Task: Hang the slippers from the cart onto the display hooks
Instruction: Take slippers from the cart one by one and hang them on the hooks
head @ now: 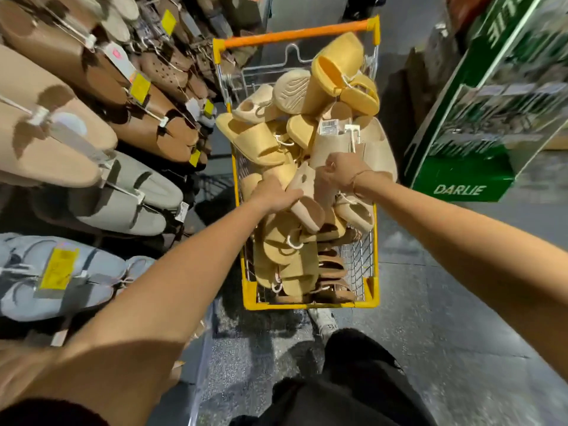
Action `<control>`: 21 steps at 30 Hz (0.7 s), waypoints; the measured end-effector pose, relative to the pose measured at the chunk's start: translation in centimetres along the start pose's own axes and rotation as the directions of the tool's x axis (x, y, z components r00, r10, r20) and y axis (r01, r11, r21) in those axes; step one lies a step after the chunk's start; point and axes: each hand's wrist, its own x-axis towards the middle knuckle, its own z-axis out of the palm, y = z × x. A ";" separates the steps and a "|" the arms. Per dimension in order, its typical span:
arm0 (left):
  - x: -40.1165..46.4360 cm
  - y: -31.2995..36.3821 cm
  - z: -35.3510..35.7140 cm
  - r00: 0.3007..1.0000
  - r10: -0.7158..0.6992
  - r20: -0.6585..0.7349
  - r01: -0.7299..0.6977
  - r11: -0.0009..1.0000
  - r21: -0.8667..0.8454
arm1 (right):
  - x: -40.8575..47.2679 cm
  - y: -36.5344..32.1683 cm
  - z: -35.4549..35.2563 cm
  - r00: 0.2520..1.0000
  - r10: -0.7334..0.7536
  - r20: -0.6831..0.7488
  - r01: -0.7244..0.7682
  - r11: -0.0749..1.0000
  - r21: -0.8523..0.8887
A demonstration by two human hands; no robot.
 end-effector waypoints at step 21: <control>0.2 -1.9 -0.1 0.986 -0.150 -0.070 0.111 0.912 -0.396 | 3.9 5.1 -2.9 0.980 0.014 -0.198 -0.063 0.968 -0.242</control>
